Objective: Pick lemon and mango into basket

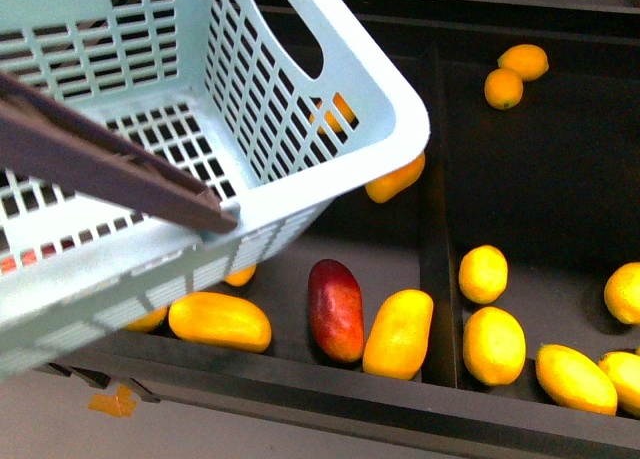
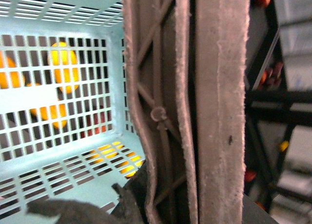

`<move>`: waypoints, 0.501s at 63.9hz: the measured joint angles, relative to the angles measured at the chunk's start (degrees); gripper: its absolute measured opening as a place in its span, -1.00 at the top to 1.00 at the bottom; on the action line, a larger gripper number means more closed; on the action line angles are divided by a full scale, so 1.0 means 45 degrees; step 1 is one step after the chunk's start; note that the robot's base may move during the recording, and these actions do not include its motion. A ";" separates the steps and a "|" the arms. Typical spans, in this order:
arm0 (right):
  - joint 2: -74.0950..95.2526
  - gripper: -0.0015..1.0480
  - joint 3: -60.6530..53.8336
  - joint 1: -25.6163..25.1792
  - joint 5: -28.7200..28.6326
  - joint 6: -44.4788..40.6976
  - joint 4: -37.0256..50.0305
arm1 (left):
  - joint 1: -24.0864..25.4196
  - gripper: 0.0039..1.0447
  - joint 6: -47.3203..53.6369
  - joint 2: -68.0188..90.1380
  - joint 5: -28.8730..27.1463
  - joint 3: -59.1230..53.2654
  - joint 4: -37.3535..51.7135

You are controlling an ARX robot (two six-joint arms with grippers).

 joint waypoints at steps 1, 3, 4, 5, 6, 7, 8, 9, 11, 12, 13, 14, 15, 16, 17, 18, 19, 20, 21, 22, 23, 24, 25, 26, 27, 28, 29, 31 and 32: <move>0.0000 -0.83 0.0000 0.0000 0.0034 0.0000 0.0000 | -0.0185 0.72 0.0185 0.0277 -0.0160 0.0194 0.0126; 0.0000 -0.83 0.0000 0.0000 0.0034 0.0000 0.0000 | -0.0466 0.72 0.0311 0.0680 -0.0364 0.0515 0.0321; 0.0000 -0.83 0.0000 0.0000 0.0039 0.0000 0.0000 | -0.0656 0.72 0.0355 0.0933 -0.0413 0.0729 0.0457; 0.0000 -0.83 0.0000 0.0000 0.0039 0.0000 0.0000 | -0.0855 0.72 0.0408 0.1195 -0.0452 0.0952 0.0559; 0.0000 -0.83 0.0000 0.0000 0.0034 0.0000 0.0000 | -0.0957 0.72 0.0427 0.1316 -0.0461 0.1059 0.0597; 0.0000 -0.83 0.0000 0.0000 0.0034 0.0000 0.0000 | -0.1171 0.72 0.0457 0.1564 -0.0461 0.1273 0.0670; 0.0000 -0.83 0.0000 0.0000 0.0034 0.0000 0.0000 | -0.1277 0.72 0.0476 0.1676 -0.0457 0.1379 0.0699; 0.0000 -0.83 0.0000 0.0000 0.0034 0.0000 0.0000 | -0.1496 0.72 0.0549 0.1889 -0.0457 0.1569 0.0738; 0.0000 -0.83 0.0000 0.0000 0.0034 0.0000 0.0000 | -0.1836 0.72 0.0597 0.2200 -0.0510 0.1812 0.0826; 0.0000 -0.83 0.0000 0.0000 0.0034 0.0000 0.0000 | -0.2064 0.72 0.0631 0.2390 -0.0510 0.1953 0.0869; 0.0000 -0.83 0.0000 0.0000 0.0034 0.0000 0.0000 | -0.2176 0.72 0.0651 0.2487 -0.0515 0.2025 0.0879; 0.0000 -0.83 0.0000 0.0000 0.0034 0.0000 0.0000 | -0.2399 0.72 0.0680 0.2671 -0.0520 0.2157 0.0899; 0.0000 -0.83 0.0000 0.0000 0.0029 0.0000 0.0000 | -0.2506 0.72 0.0709 0.2759 -0.0525 0.2215 0.0913; 0.0000 -0.83 0.0000 0.0000 0.0029 0.0000 0.0000 | -0.2725 0.72 0.0724 0.2934 -0.0529 0.2331 0.0952; 0.0000 -0.83 0.0000 0.0000 0.0029 0.0000 0.0000 | -0.2827 0.72 0.0738 0.3011 -0.0529 0.2385 0.0967; 0.0000 -0.83 0.0000 0.0000 0.0029 0.0000 0.0000 | -0.3036 0.72 0.0748 0.3181 -0.0529 0.2497 0.0991; 0.0000 -0.83 0.0000 0.0000 0.0029 0.0000 0.0000 | -0.3230 0.72 0.0748 0.3337 -0.0529 0.2603 0.1020; 0.0000 -0.83 0.0000 0.0000 0.0034 0.0000 0.0000 | -0.3322 0.72 0.0748 0.3410 -0.0525 0.2652 0.1035; 0.0000 -0.83 0.0000 0.0000 0.0029 0.0000 0.0000 | -0.3502 0.72 0.0743 0.3551 -0.0495 0.2749 0.1064; 0.0000 -0.83 0.0000 0.0000 0.0034 0.0000 0.0000 | -0.3585 0.72 0.0738 0.3604 -0.0486 0.2798 0.1069; 0.0000 -0.83 0.0000 0.0000 0.0034 0.0000 0.0000 | -0.3759 0.72 0.0724 0.3730 -0.0466 0.2880 0.1083; 0.0000 -0.83 0.0000 0.0000 0.0034 0.0000 0.0000 | -0.3842 0.72 0.0724 0.3774 -0.0452 0.2919 0.1088; 0.0000 -0.83 0.0000 0.0000 0.0034 0.0000 0.0000 | -0.4002 0.72 0.0714 0.3847 -0.0437 0.2973 0.1088; 0.0000 -0.83 0.0000 0.0000 0.0029 0.0000 0.0000 | -0.4080 0.72 0.0714 0.3895 -0.0432 0.2997 0.1088; 0.0000 -0.83 0.0000 0.0000 0.0034 0.0000 0.0000 | -0.4226 0.72 0.0709 0.3939 -0.0418 0.3026 0.1088; 0.0000 -0.83 0.0000 0.0000 0.0034 0.0000 0.0000 | -0.4294 0.72 0.0714 0.3959 -0.0413 0.3041 0.1083; 0.0000 -0.83 0.0000 0.0000 0.0034 0.0000 0.0000 | -0.4420 0.72 0.0714 0.3983 -0.0413 0.3065 0.1054; 0.0000 -0.83 0.0000 0.0000 0.0034 0.0000 0.0000 | -0.4546 0.72 0.0714 0.3988 -0.0398 0.3075 0.1010; 0.0000 -0.83 0.0000 0.0000 0.0034 0.0000 0.0000 | -0.4585 0.72 0.0714 0.3988 -0.0393 0.3075 0.1005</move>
